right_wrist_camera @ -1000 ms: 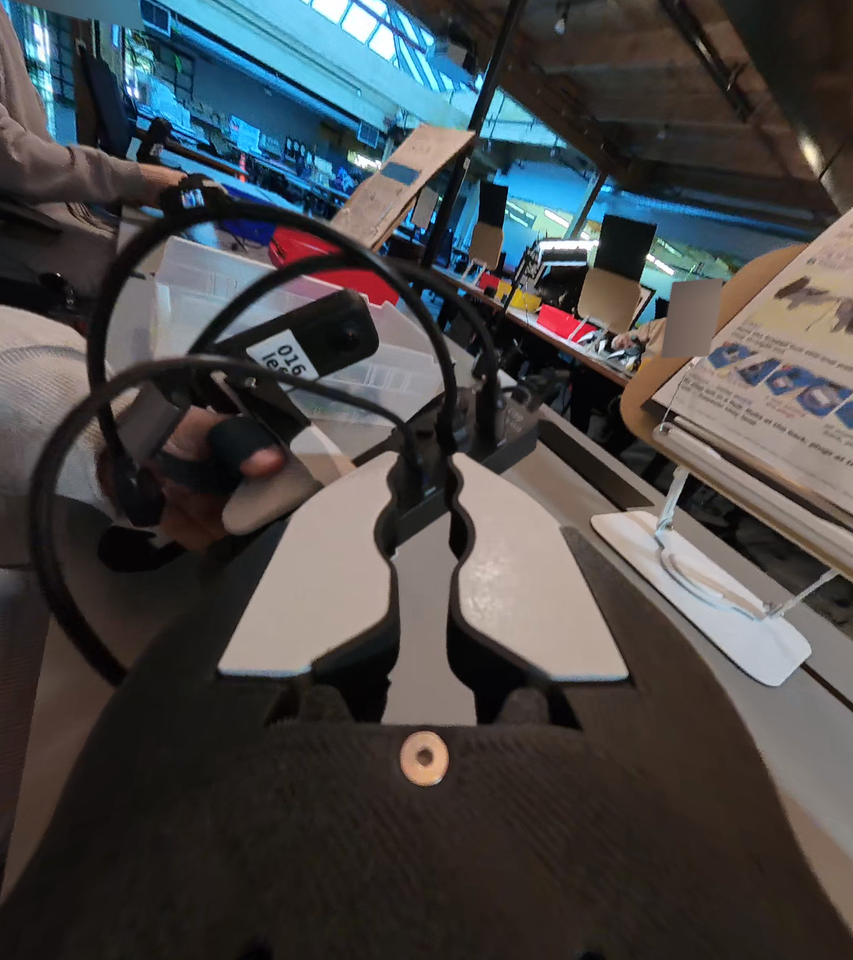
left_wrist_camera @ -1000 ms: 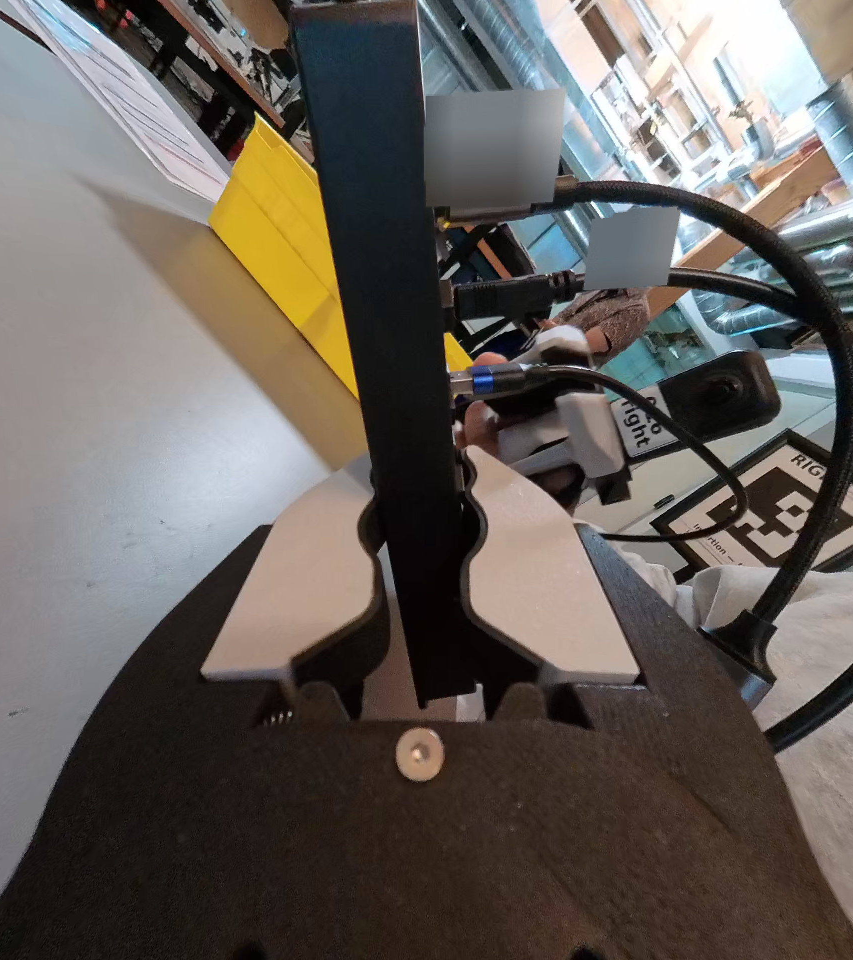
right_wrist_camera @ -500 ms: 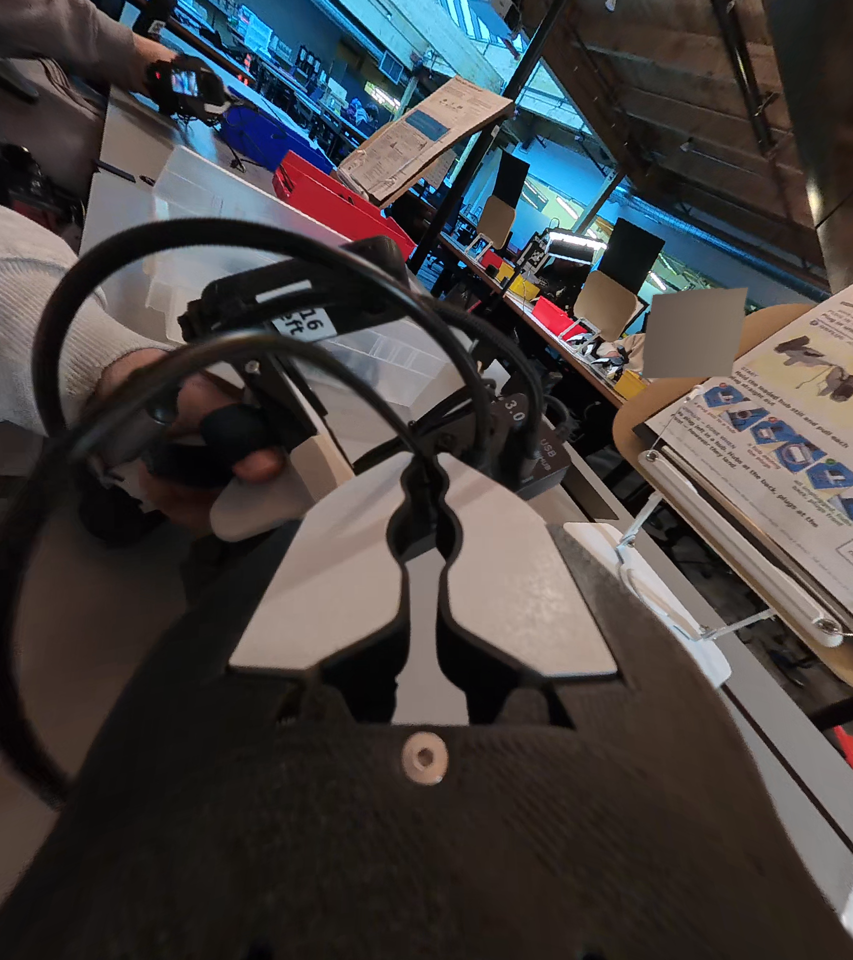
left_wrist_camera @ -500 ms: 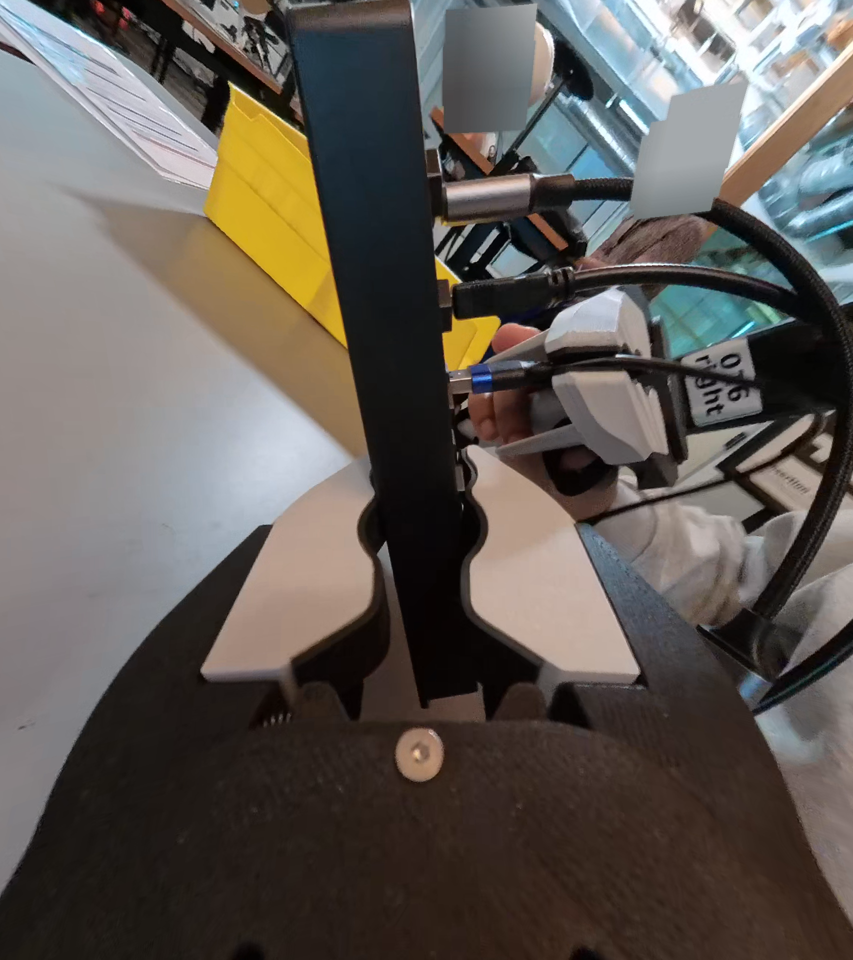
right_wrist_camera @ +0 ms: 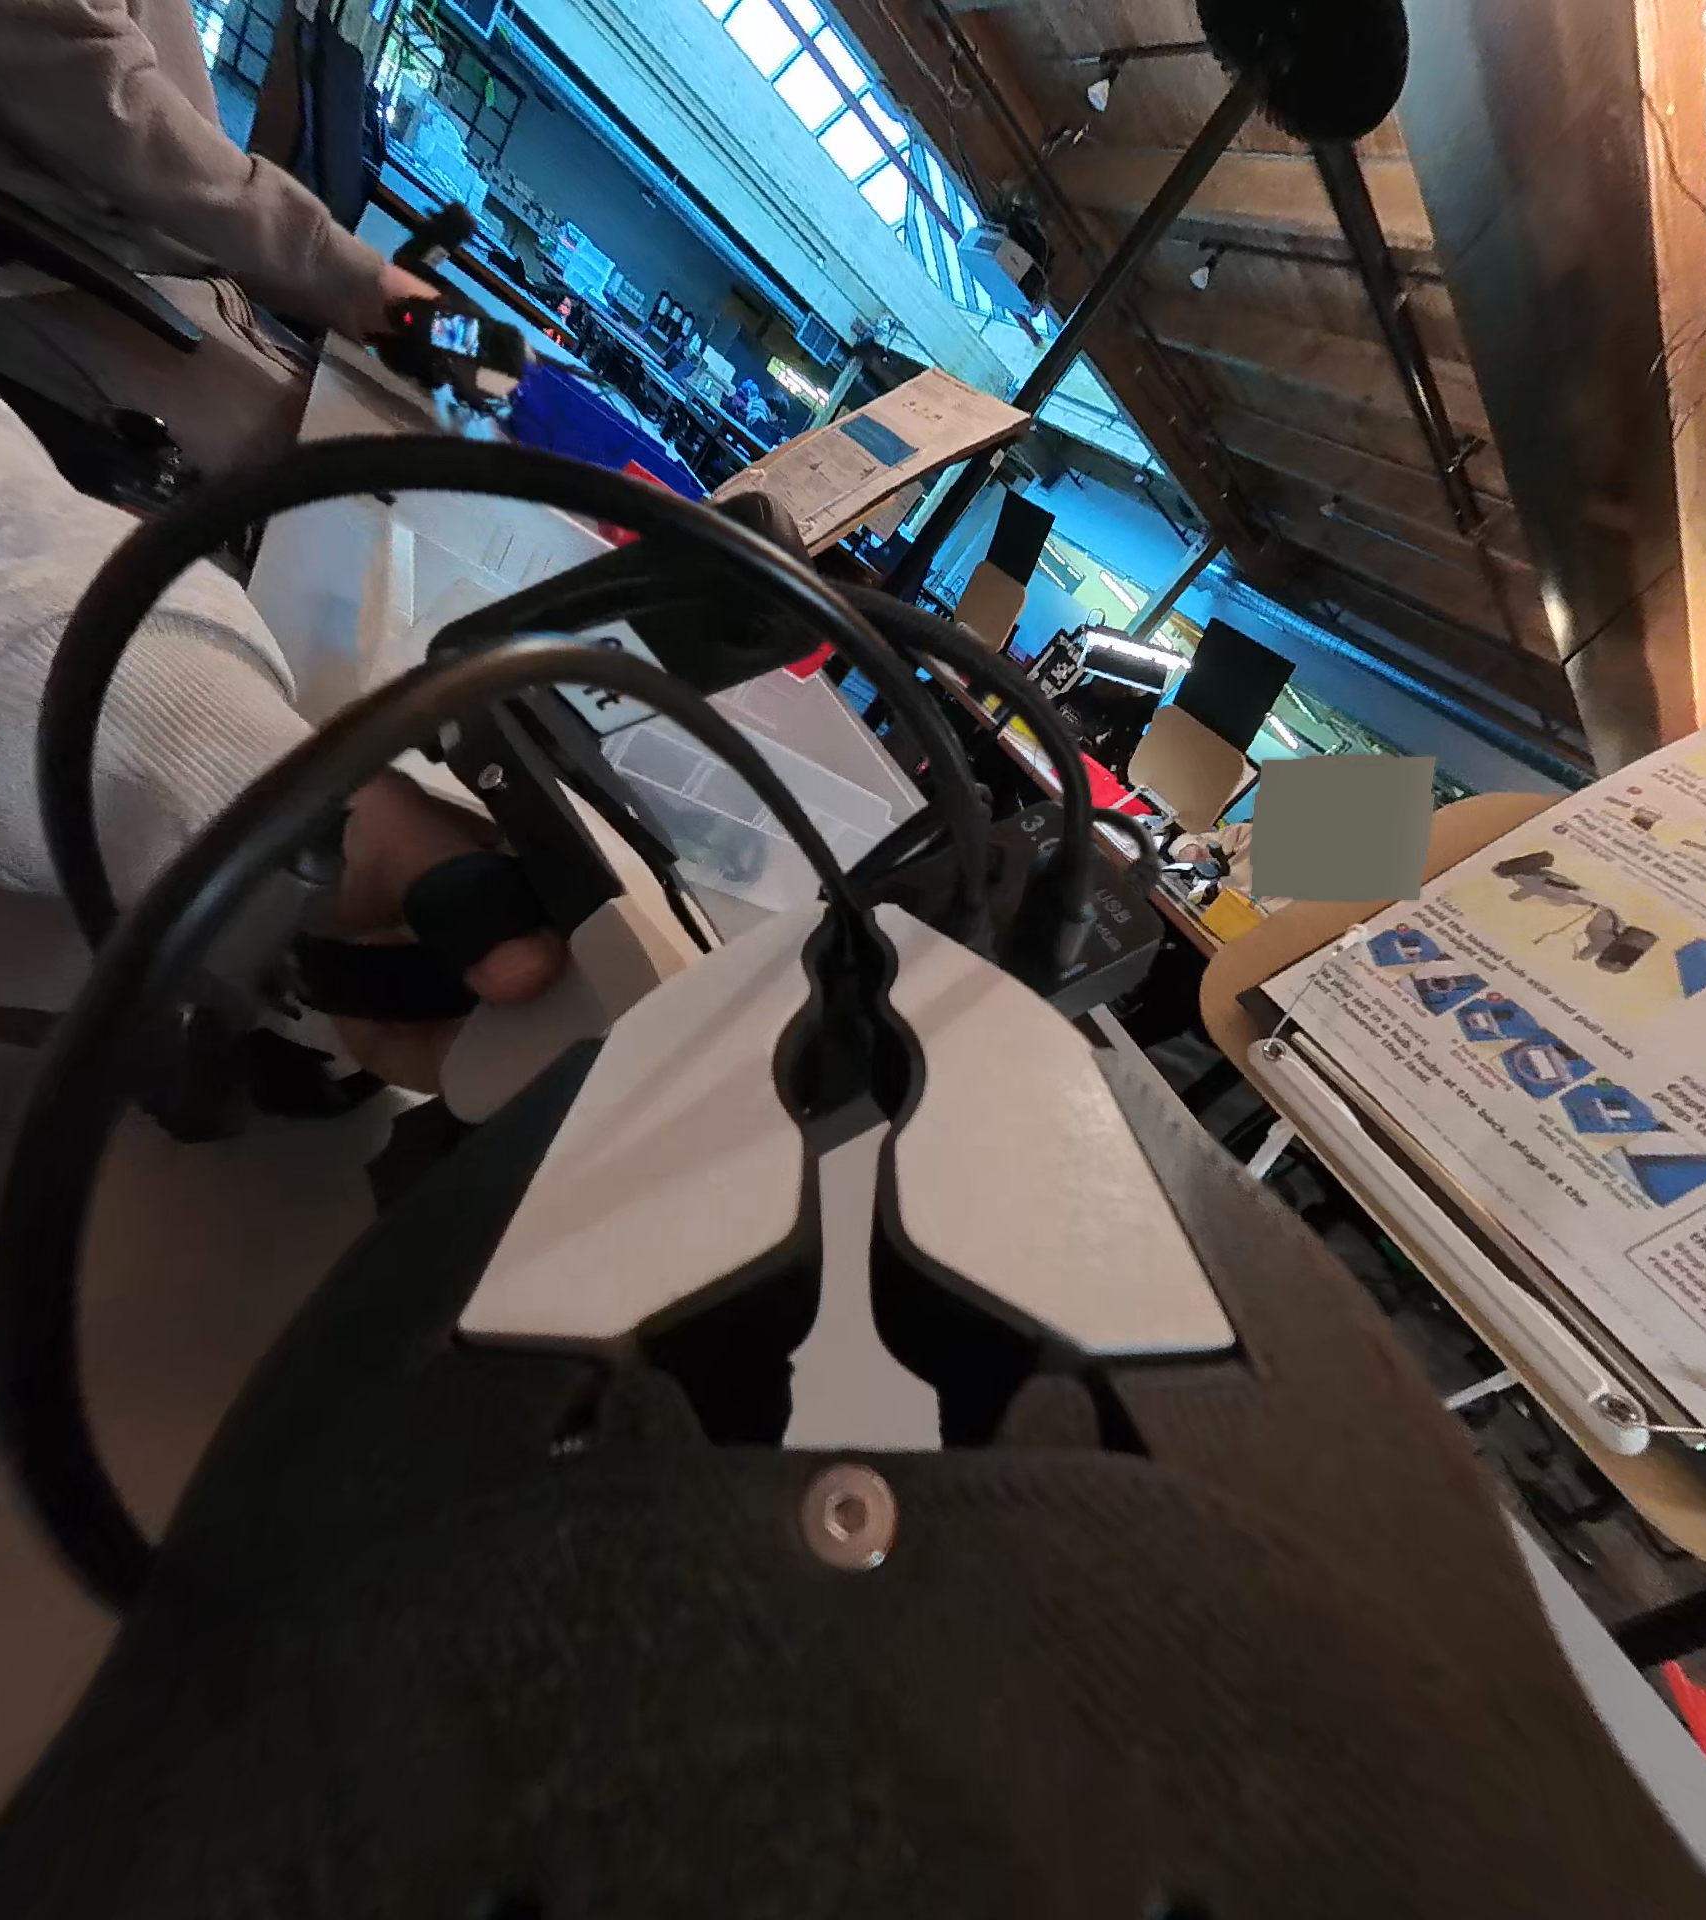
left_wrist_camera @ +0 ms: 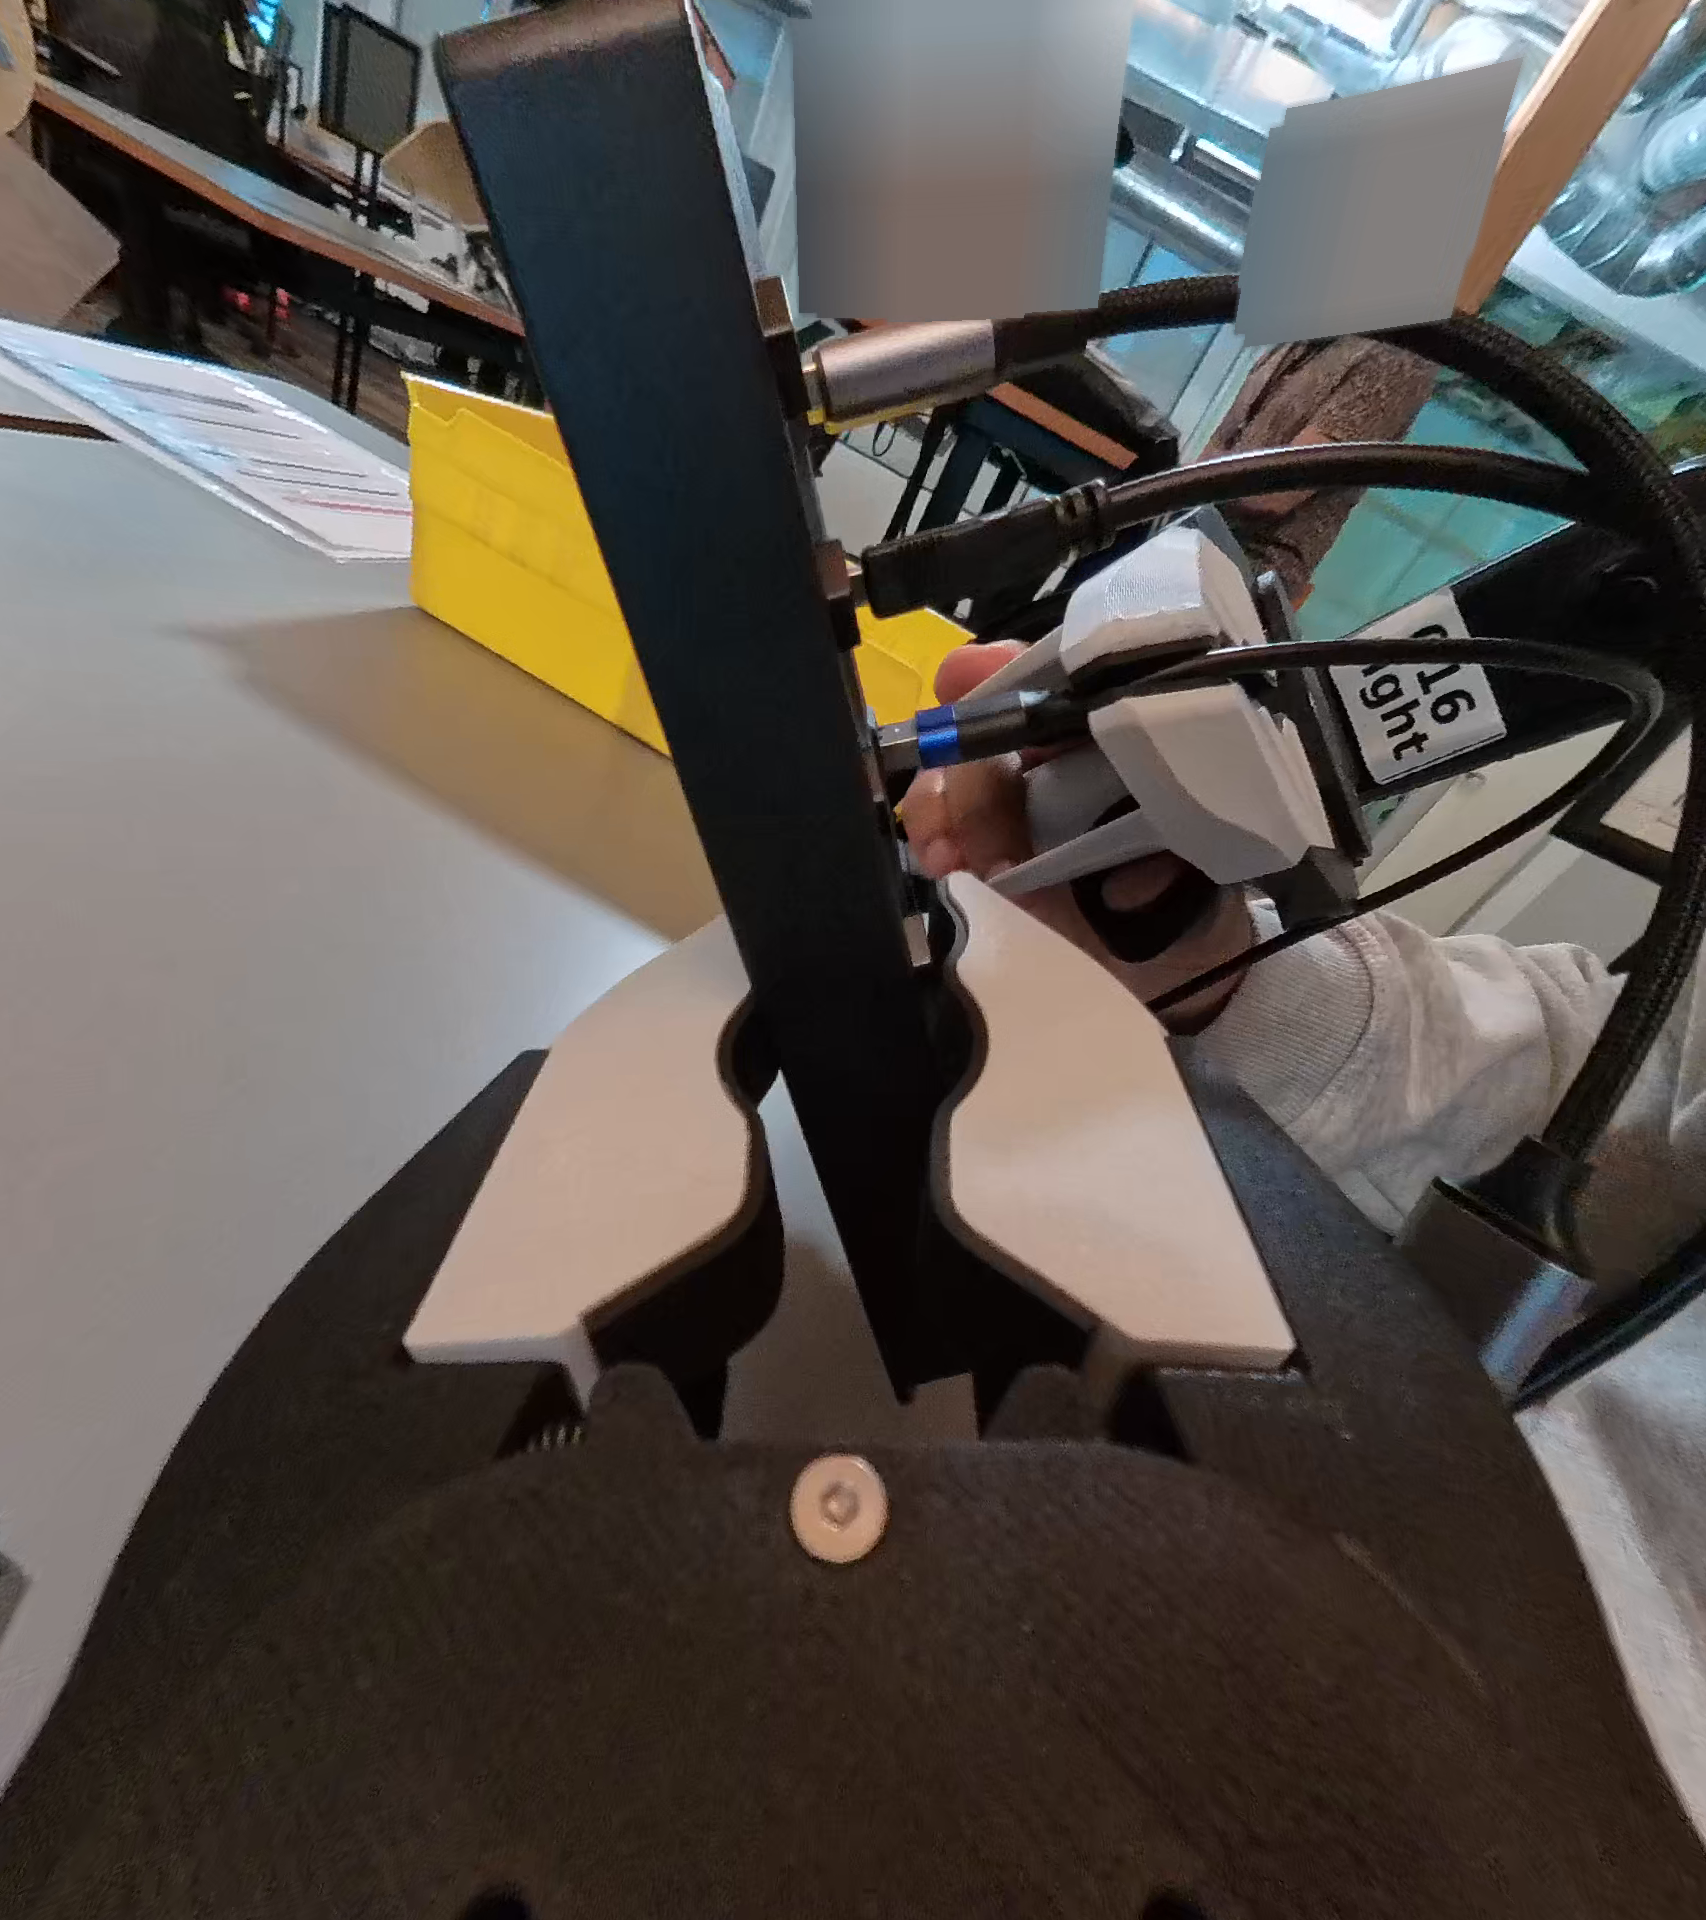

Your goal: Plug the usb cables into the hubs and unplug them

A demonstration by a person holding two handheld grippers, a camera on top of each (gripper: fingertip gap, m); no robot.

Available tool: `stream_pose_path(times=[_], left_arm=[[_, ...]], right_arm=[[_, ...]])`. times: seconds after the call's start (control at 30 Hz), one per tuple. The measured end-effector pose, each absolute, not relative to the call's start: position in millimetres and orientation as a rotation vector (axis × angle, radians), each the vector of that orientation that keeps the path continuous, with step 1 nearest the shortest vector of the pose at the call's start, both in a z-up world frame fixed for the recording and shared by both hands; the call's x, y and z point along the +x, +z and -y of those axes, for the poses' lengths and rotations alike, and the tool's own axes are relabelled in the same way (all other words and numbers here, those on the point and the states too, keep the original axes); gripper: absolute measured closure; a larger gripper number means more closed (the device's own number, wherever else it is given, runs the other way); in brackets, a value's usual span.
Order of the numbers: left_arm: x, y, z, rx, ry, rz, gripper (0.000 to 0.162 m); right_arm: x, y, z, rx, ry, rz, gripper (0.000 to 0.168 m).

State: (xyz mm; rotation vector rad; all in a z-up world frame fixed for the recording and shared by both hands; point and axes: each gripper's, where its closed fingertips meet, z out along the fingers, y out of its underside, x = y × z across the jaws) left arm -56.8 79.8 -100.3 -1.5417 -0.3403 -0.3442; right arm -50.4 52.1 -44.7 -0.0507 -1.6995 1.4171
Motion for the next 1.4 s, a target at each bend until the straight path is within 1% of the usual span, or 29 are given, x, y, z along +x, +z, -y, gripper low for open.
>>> stream_pose_path(times=[0.37, 0.57, 0.67, 0.8, 0.93, 1.13, 1.33, 1.4], left_arm=[[-48.9, -91.8, -78.3, -1.502, -0.387, 0.291, 0.132], [-57.9, -101.0, -80.1, -1.505, -0.435, 0.377, 0.134], [-66.7, -106.2, -80.2, -1.497, -0.453, 0.454, 0.136], [-77.5, -103.9, -74.5, -1.467, -0.411, 0.477, 0.136], [-92.8, -101.0, -65.5, -1.402, -0.437, 0.550, 0.136], [-98.9, -102.4, -62.1, -1.362, -0.508, 0.588, 0.135], [-85.3, -105.9, -69.1, -1.420, -0.546, 0.521, 0.136], [-81.0, -105.8, -70.7, -1.434, -0.548, 0.496, 0.136]], right_arm=[[-46.7, -39.6, -49.9, -0.018, 1.424, 1.672, 0.164], [-55.7, -48.4, -53.1, -0.100, 1.445, 1.700, 0.164], [-60.9, -55.5, -52.8, -0.172, 1.497, 1.720, 0.159], [-68.2, -64.0, -56.0, -0.236, 1.484, 1.742, 0.141], [-74.7, -65.8, -65.4, -0.290, 1.473, 1.737, 0.140], [-82.3, -64.9, -78.4, -0.440, 1.568, 1.728, 0.139], [-87.5, -72.4, -83.1, -0.722, 1.873, 1.807, 0.122], [-87.1, -77.3, -80.8, -0.791, 1.955, 1.847, 0.120]])
